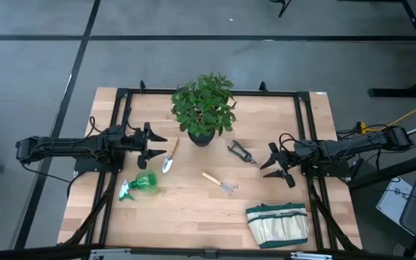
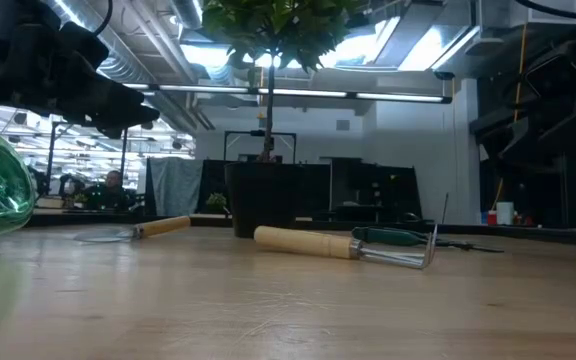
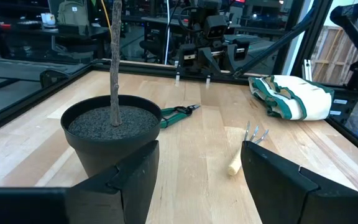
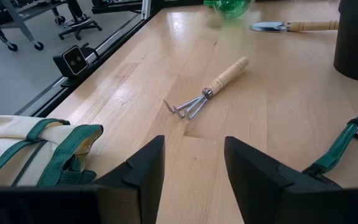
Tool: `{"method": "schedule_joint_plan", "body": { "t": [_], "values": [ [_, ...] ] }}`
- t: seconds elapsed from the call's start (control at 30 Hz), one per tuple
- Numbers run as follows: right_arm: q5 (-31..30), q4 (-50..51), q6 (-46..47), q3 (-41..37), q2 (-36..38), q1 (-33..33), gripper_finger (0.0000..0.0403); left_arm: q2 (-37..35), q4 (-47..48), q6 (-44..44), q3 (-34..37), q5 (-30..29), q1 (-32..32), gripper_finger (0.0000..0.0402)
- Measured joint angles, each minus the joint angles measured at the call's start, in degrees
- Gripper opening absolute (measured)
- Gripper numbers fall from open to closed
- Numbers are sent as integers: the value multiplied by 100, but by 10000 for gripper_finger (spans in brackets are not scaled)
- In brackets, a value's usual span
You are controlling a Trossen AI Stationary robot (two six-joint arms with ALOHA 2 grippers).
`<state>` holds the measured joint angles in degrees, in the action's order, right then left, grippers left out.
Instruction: Pick & Place Garden tools in Gardening bag
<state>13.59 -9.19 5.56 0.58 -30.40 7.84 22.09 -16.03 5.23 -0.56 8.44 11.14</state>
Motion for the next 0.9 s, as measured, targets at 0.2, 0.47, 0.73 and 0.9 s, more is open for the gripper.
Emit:
{"method": "schedule_joint_plan", "body": {
  "t": [0.2,0.47,0.73,0.9],
  "values": [
    [2,0,0,-1,-1,1,169,1,2,-1,-2,-1,2,224],
    [1,0,0,-1,-2,2,169,2,2,-1,-1,0,2,224],
    [2,0,0,-2,-2,2,169,2,2,0,0,0,2,224],
    [-163,-70,1,0,1,2,169,2,2,-1,-2,0,1,224]
  ]
}}
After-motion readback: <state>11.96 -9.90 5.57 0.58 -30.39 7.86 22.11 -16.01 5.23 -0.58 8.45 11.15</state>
